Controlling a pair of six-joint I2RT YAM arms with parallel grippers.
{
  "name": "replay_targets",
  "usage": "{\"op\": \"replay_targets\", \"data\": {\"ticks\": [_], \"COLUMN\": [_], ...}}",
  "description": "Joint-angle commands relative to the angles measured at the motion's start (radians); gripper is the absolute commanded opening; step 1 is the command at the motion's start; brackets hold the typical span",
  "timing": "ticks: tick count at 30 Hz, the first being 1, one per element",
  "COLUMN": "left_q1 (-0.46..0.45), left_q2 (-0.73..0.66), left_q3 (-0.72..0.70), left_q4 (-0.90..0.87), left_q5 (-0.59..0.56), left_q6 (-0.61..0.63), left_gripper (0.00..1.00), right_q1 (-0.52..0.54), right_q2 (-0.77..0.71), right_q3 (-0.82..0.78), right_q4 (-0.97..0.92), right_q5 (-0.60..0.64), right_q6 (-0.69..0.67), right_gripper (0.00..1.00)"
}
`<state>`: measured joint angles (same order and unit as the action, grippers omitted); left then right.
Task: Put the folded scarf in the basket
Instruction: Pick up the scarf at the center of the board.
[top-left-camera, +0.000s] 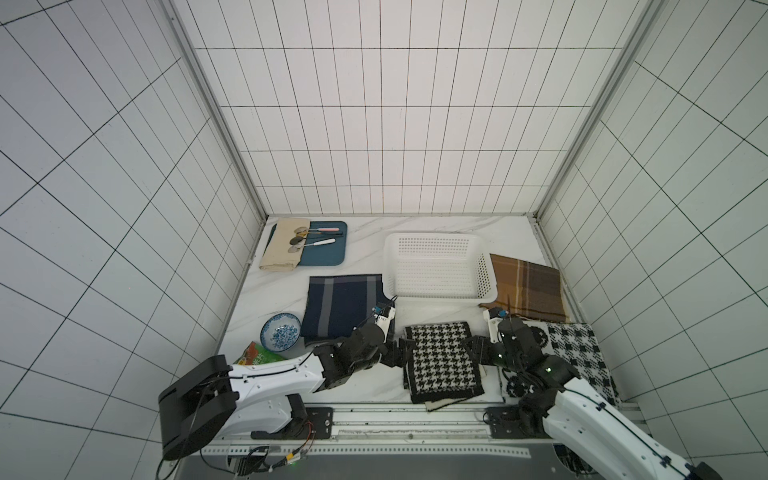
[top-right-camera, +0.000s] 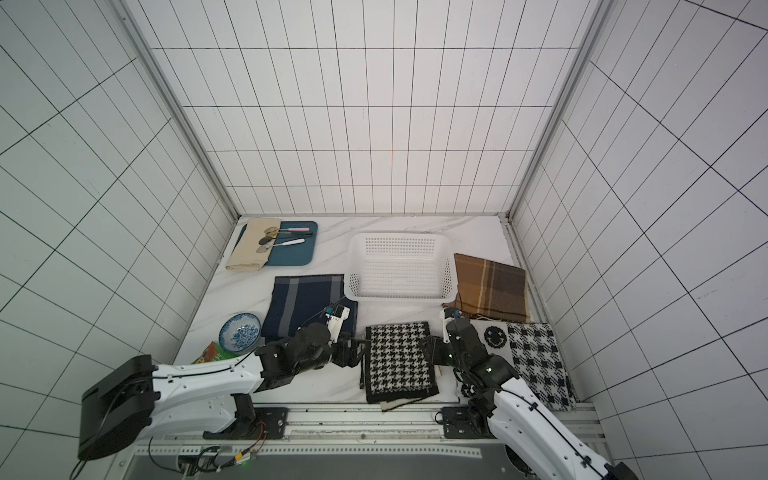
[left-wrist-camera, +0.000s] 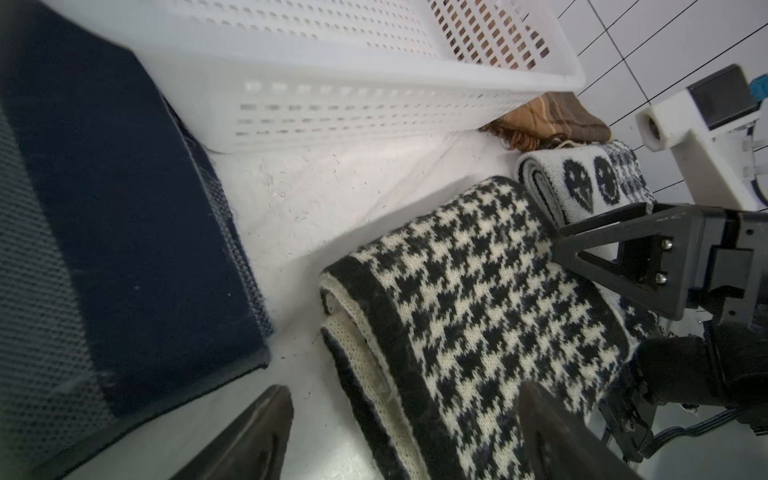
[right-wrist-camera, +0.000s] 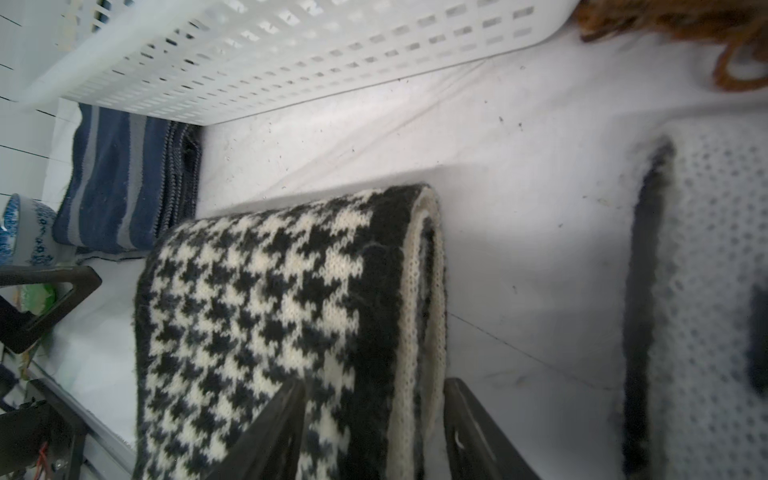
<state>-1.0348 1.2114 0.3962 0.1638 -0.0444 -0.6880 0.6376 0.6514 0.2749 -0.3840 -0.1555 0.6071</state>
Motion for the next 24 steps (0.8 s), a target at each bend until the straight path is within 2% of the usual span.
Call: {"op": "replay_targets", "data": {"ticks": [1,2,7,10,12,14,19,22,24], "left_q1": [-0.033,-0.044,-0.112,-0.120,-0.120,-0.119,-0.119,-0.120,-0.119], "left_q2": [0.095,0.120,0.223,0.294,0.316,0.337,0.371,0.383,0.386], "left_q3": [0.000,0.011,0.046,0.049,0.016,-0.009,0.004,0.010,0.019], "left_q4": [0.125,0.128,0.097,0.090,0.146,0.210,0.250,0.246,0.234], "left_q5": [0.004,0.003,-0.064,-0.057,-0.052,-0.034,0.032,0.030,0.035], "left_q6": [-0.042,-0.038,-0.041,-0.052,-0.064,-0.080,-0.086,-0.078,-0.070], "left_gripper": [0.89,0.93,0.93,0.92,0.90,0.85,0.67,0.49,0.40], "right_q1": [0.036,0.046,0.089,0.090,0.106,0.128,0.153,0.155,0.165], "right_q2": [0.065,0.086,0.167,0.226,0.263,0.282,0.277,0.303,0.326], "right_q3": [0.012,0.015,0.029,0.037,0.047,0.053,0.011,-0.047,-0.053], "right_q4": [-0.024,-0.026,-0.020,0.004,0.018,0.022,0.109,0.214,0.245], "right_q5": [0.051,0.057,0.079,0.045,0.037,0.055,0.006,-0.032,-0.050], "right_q6": [0.037,0.044,0.063,0.055,0.049,0.057,0.104,0.129,0.128], "right_gripper": [0.57,0.57,0.55,0.55,0.54,0.55,0.53,0.47,0.36]}}
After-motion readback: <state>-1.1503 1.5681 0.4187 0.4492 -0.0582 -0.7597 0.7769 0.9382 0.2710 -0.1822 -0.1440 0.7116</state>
